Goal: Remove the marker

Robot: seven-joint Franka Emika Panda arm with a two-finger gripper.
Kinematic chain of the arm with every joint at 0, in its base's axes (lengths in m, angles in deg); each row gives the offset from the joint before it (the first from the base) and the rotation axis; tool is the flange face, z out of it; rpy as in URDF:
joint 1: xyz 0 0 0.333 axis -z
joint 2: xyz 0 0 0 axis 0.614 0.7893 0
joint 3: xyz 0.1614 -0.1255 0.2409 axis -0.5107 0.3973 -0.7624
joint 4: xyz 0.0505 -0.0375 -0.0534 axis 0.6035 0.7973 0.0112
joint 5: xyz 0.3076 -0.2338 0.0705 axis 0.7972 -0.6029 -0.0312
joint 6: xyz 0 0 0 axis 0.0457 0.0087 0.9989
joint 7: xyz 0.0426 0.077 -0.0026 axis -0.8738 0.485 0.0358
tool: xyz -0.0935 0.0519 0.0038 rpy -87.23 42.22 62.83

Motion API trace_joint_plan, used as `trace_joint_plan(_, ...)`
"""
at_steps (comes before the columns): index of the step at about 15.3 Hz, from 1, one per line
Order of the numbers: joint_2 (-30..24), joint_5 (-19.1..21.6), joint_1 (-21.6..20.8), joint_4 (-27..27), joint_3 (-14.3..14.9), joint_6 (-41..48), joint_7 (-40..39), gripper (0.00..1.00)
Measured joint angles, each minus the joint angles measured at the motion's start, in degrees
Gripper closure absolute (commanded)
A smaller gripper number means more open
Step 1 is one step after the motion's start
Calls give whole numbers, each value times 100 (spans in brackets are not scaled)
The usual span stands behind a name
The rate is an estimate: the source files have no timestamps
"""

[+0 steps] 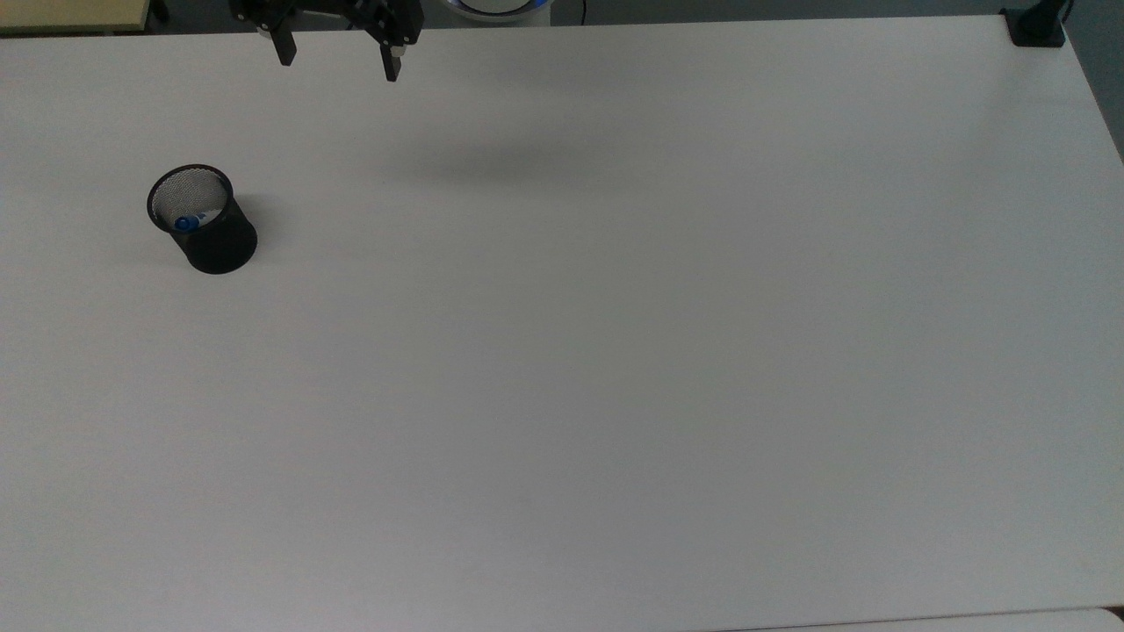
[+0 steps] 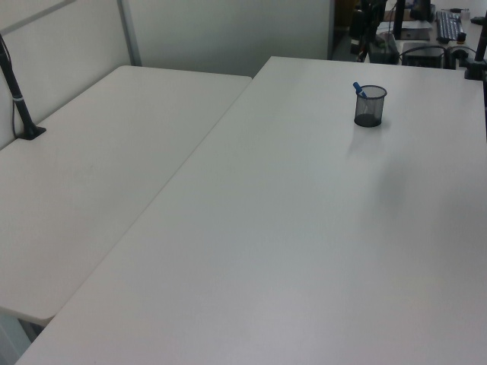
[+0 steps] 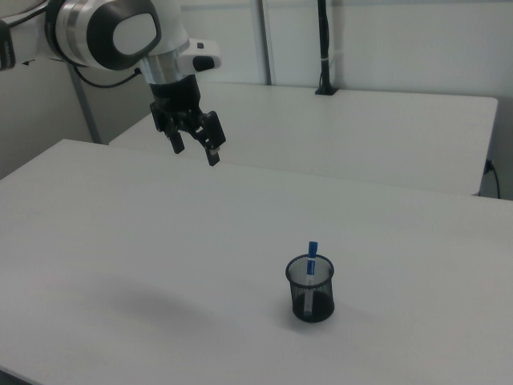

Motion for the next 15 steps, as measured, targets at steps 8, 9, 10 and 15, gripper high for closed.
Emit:
trace_joint_plan(8, 0, 0, 0, 0, 0, 0, -3, 0)
trace_joint_plan(9, 0, 0, 0, 0, 0, 0, -3, 0)
trace_joint_plan(10, 0, 0, 0, 0, 0, 0, -3, 0)
trace_joint_plan(15, 0, -43, 0, 0, 0, 0, -111, 0)
